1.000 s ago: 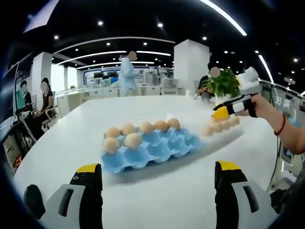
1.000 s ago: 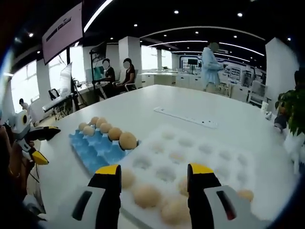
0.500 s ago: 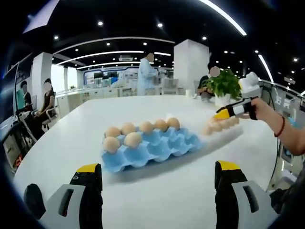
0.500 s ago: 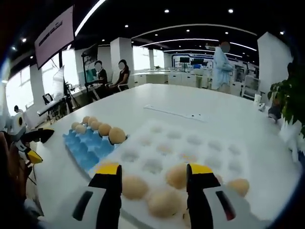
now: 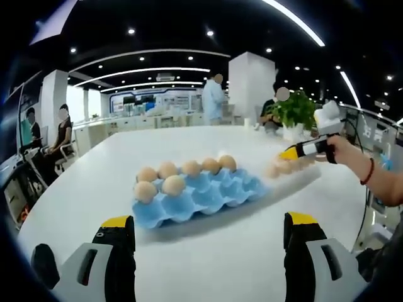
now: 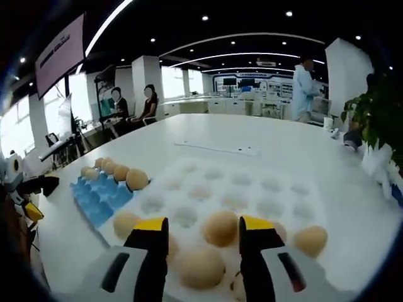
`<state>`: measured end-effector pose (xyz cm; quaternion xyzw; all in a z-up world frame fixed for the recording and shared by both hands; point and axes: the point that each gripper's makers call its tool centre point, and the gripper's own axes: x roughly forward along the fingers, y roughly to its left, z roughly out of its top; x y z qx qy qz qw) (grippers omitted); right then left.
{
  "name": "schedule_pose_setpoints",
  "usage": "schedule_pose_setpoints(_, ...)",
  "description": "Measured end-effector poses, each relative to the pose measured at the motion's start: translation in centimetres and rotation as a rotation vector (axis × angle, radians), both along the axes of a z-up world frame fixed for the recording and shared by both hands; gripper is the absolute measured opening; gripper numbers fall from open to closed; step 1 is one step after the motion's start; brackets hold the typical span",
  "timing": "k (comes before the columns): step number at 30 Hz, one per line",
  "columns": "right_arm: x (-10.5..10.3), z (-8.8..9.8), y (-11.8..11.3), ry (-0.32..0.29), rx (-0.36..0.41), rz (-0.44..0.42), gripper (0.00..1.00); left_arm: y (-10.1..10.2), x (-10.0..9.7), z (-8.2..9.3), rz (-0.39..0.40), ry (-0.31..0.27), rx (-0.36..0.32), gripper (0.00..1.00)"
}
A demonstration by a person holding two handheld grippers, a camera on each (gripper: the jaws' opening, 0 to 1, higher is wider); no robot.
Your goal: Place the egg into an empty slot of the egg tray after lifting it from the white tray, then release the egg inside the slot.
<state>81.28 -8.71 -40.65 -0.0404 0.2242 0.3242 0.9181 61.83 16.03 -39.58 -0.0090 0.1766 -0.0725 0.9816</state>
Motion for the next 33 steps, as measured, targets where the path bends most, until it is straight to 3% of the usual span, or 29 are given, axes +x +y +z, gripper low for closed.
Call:
schedule_pose_setpoints(15,1.2,-1.3,-0.3,0.007,-0.052,-0.114,0.38,0.3,0.3,0.7,0.013,-0.021,0.003,1.0)
schedule_pose_setpoints(20,1.6,-1.5,-0.5,-0.024,-0.097,-0.156,0.34,0.0,0.2,0.3,0.005,-0.007,0.011,1.0)
schedule_pose_setpoints(33,2.3,-1.4,-0.6,-0.027,-0.077,-0.208,0.27,0.3,0.3,1.3,0.004,-0.025,0.017,1.0)
